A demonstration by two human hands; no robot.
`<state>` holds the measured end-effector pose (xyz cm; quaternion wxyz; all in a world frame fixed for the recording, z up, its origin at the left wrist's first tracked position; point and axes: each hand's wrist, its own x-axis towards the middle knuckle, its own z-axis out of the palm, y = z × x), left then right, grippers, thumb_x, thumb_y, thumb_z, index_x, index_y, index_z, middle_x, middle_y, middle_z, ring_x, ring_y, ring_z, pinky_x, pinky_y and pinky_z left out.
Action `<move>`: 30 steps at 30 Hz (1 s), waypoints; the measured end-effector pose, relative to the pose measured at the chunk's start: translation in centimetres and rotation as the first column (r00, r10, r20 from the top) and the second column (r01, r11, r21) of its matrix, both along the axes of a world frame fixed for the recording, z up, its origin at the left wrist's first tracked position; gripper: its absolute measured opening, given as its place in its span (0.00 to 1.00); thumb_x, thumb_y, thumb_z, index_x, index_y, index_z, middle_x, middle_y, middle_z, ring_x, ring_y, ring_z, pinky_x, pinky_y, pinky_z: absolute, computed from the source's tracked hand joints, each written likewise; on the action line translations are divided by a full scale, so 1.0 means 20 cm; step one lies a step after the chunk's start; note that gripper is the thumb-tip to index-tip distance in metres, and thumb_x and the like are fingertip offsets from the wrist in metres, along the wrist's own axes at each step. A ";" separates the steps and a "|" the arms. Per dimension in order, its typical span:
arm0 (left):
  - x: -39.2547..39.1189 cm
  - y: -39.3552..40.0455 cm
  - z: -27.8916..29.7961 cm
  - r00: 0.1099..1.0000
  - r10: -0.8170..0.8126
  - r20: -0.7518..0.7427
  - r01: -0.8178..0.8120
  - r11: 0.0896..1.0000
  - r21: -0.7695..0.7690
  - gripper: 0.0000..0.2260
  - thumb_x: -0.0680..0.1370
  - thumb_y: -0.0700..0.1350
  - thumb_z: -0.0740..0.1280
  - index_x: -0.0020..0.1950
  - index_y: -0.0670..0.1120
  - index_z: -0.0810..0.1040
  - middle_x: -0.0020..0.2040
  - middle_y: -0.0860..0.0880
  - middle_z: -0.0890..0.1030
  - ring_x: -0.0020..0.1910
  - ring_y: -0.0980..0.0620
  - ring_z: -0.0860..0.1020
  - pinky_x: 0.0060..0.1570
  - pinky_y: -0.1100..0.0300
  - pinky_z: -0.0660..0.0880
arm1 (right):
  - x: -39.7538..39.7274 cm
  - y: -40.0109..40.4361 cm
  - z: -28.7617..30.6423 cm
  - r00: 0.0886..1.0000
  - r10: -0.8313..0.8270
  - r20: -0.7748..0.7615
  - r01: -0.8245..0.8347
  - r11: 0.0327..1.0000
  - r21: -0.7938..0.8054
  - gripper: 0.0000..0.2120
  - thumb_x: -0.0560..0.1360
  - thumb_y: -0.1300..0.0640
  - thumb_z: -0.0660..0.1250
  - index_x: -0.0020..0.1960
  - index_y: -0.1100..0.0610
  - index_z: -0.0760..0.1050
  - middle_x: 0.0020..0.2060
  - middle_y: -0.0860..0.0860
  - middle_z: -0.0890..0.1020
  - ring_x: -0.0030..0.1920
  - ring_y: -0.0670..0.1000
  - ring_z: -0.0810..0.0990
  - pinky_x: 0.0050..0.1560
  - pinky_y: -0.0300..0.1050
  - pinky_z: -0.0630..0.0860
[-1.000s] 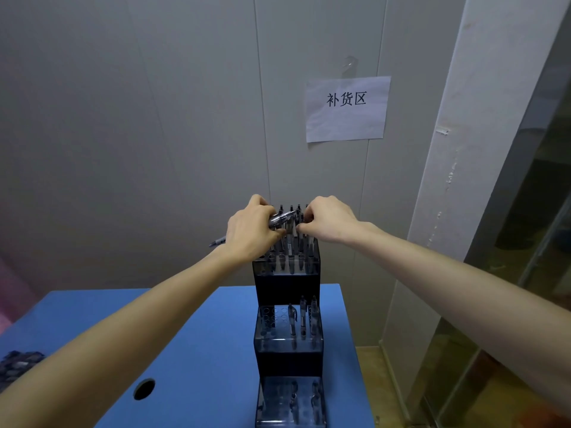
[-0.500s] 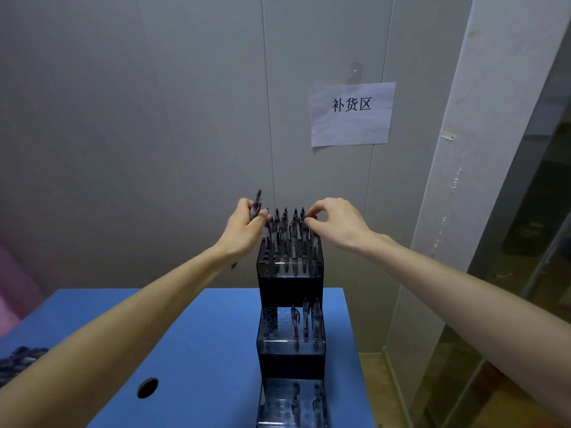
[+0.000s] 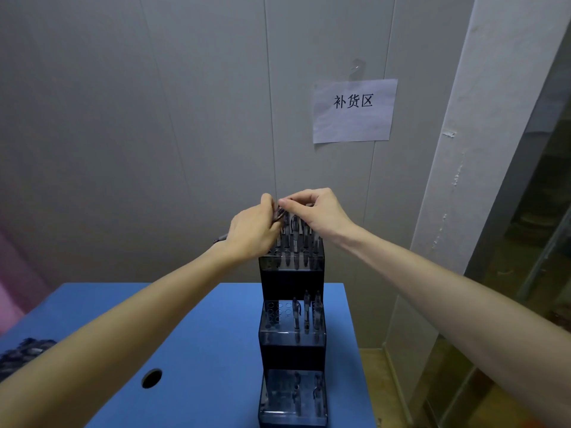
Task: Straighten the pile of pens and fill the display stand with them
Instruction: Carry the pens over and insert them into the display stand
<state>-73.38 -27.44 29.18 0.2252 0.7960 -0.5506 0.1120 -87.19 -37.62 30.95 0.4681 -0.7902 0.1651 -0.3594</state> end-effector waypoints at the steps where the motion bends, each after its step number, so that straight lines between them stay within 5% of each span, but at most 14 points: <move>1: -0.01 0.00 0.00 1.000 0.002 0.010 -0.002 1.000 0.004 0.11 0.83 0.52 0.61 0.53 0.46 0.62 0.42 0.47 0.80 0.40 0.40 0.79 0.38 0.47 0.74 | 0.00 0.00 0.00 1.000 0.023 0.003 -0.023 0.999 0.024 0.04 0.77 0.54 0.74 0.44 0.53 0.86 0.40 0.48 0.88 0.40 0.40 0.83 0.45 0.34 0.76; 6: 0.00 0.06 0.01 0.992 -0.052 -0.119 0.047 0.998 -0.042 0.24 0.74 0.62 0.72 0.55 0.48 0.65 0.42 0.54 0.78 0.39 0.52 0.77 0.38 0.53 0.72 | -0.03 -0.08 -0.01 0.992 -0.117 0.046 0.115 0.992 0.040 0.10 0.78 0.50 0.73 0.44 0.56 0.86 0.39 0.51 0.87 0.41 0.46 0.83 0.52 0.48 0.79; 10: 0.07 0.11 0.01 0.890 -0.142 -0.433 0.106 0.989 -0.105 0.12 0.80 0.52 0.62 0.55 0.46 0.63 0.46 0.49 0.74 0.42 0.49 0.71 0.44 0.49 0.70 | -0.08 -0.14 0.02 0.975 -0.218 0.042 0.219 0.976 -0.010 0.12 0.77 0.47 0.72 0.44 0.54 0.86 0.39 0.46 0.87 0.46 0.45 0.85 0.52 0.42 0.78; 14: 0.09 0.09 0.03 0.703 -0.137 -0.698 -0.017 0.978 -0.210 0.03 0.82 0.43 0.52 0.51 0.47 0.64 0.50 0.46 0.77 0.47 0.49 0.73 0.48 0.51 0.67 | -0.07 -0.13 0.04 0.957 -0.289 -0.004 0.286 0.947 -0.145 0.14 0.76 0.41 0.73 0.43 0.52 0.87 0.38 0.43 0.86 0.43 0.43 0.84 0.50 0.44 0.80; 20: 0.08 0.08 0.09 0.642 -0.218 -0.735 -0.006 0.957 -0.289 0.04 0.83 0.41 0.56 0.52 0.50 0.66 0.59 0.42 0.80 0.49 0.51 0.78 0.49 0.55 0.69 | 0.00 -0.10 0.09 0.938 -0.338 -0.075 0.301 0.903 -0.307 0.16 0.75 0.39 0.72 0.44 0.52 0.86 0.38 0.44 0.86 0.44 0.45 0.84 0.51 0.51 0.82; 24: 0.07 0.04 0.10 0.568 -0.325 -0.756 0.018 0.923 -0.384 0.02 0.84 0.41 0.61 0.55 0.47 0.68 0.53 0.48 0.84 0.45 0.54 0.80 0.43 0.58 0.71 | 0.02 -0.07 0.09 0.921 -0.355 -0.160 0.259 0.865 -0.430 0.16 0.76 0.39 0.71 0.46 0.51 0.86 0.40 0.45 0.86 0.44 0.47 0.84 0.50 0.51 0.82; 30: 0.06 0.02 0.10 0.639 -0.340 -0.690 -0.026 0.887 -0.461 0.09 0.79 0.44 0.73 0.56 0.41 0.81 0.50 0.47 0.84 0.47 0.58 0.80 0.47 0.65 0.76 | 0.03 -0.04 0.10 0.913 -0.358 -0.195 0.226 0.842 -0.490 0.17 0.77 0.39 0.69 0.46 0.51 0.86 0.40 0.46 0.86 0.44 0.48 0.83 0.47 0.49 0.81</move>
